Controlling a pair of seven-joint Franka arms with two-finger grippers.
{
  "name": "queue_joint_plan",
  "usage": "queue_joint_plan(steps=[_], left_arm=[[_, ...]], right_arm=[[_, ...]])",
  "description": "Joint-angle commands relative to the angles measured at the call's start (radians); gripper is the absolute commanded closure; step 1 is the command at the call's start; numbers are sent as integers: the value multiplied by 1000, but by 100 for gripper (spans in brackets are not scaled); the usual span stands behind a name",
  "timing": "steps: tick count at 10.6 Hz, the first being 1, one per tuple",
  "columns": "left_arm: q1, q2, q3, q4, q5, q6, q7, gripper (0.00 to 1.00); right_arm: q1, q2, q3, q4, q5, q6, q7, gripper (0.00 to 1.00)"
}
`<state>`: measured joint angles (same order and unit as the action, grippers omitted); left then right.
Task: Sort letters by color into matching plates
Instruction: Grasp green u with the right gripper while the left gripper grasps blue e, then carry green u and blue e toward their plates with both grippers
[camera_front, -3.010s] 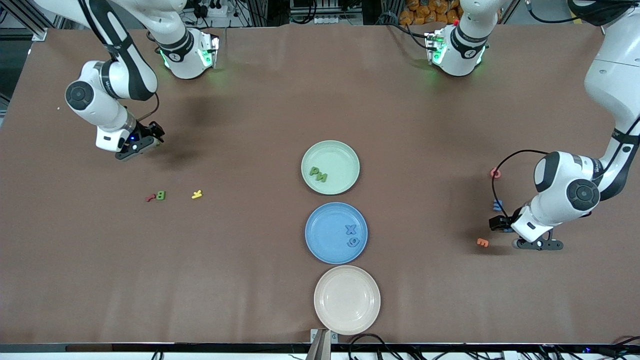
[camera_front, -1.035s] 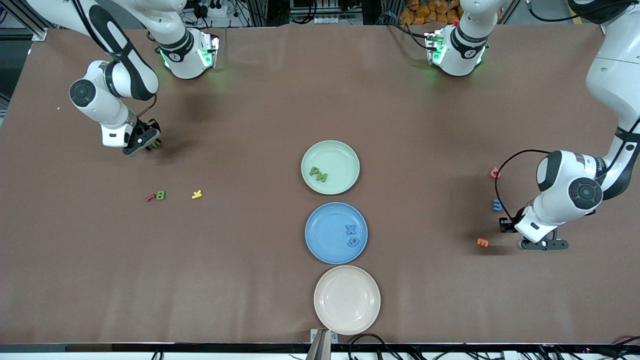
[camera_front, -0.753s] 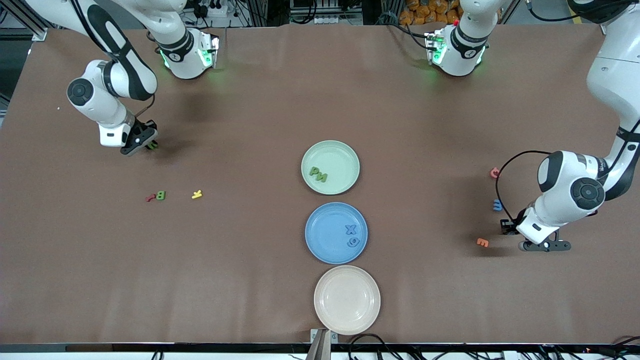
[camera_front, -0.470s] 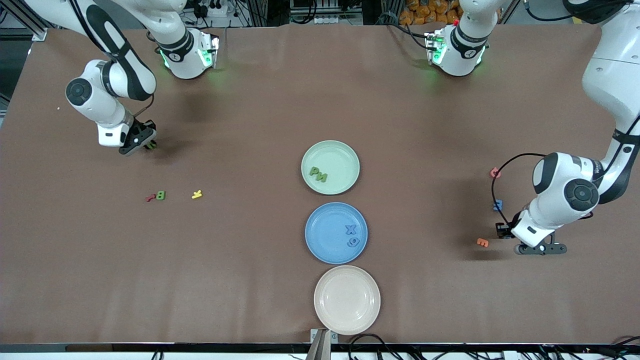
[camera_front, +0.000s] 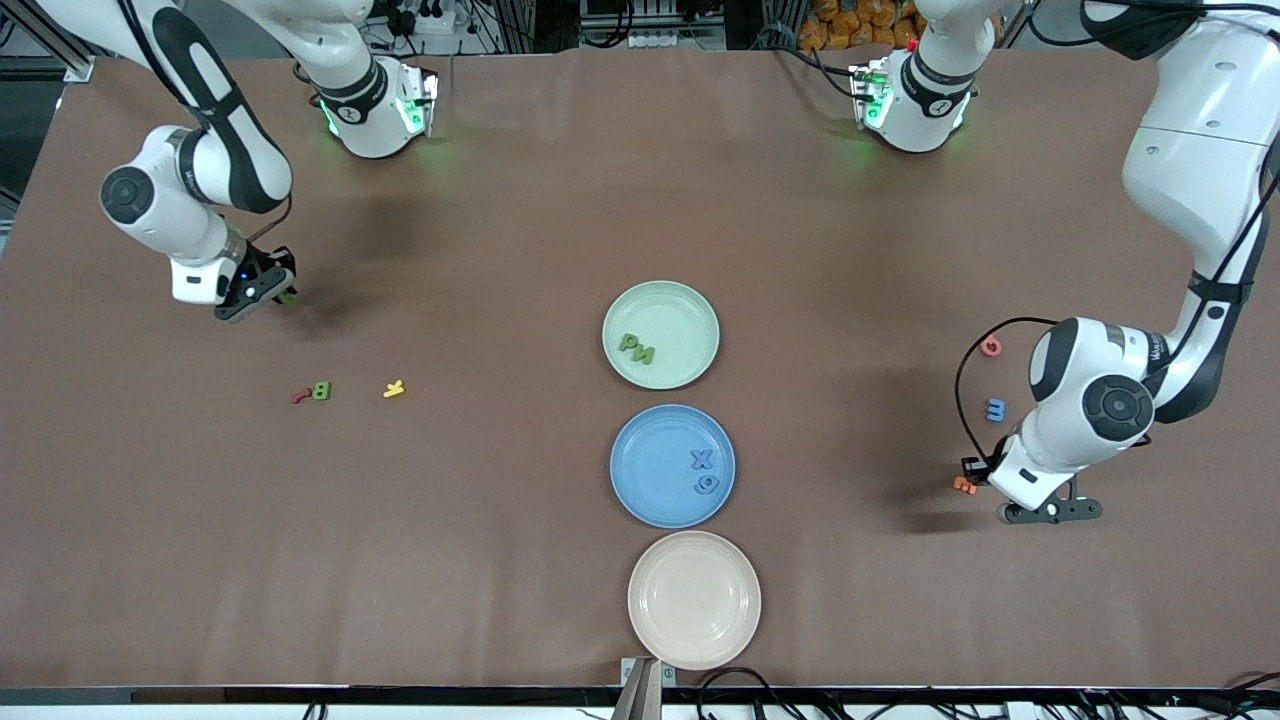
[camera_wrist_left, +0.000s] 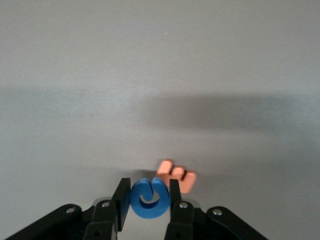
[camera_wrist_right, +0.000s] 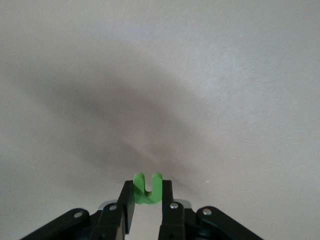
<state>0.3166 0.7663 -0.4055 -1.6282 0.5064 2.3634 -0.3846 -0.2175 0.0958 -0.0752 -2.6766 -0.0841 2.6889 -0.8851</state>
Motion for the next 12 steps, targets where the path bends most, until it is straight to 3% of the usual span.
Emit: queue_joint_plan(steps=[1,4,12], left_arm=[[-105,-24,60,45,-80,-50,-88,100],[-177,-24,59,67,-92,-82,-227,100],[-355,-25,37,129,-206,-159,-451,100]], right_arm=[[41,-21,6,82,116,-113,-23,100],[116,-16,6,141,263,-178,-11,100],[329,-14,32,199,279,-187,423,100]])
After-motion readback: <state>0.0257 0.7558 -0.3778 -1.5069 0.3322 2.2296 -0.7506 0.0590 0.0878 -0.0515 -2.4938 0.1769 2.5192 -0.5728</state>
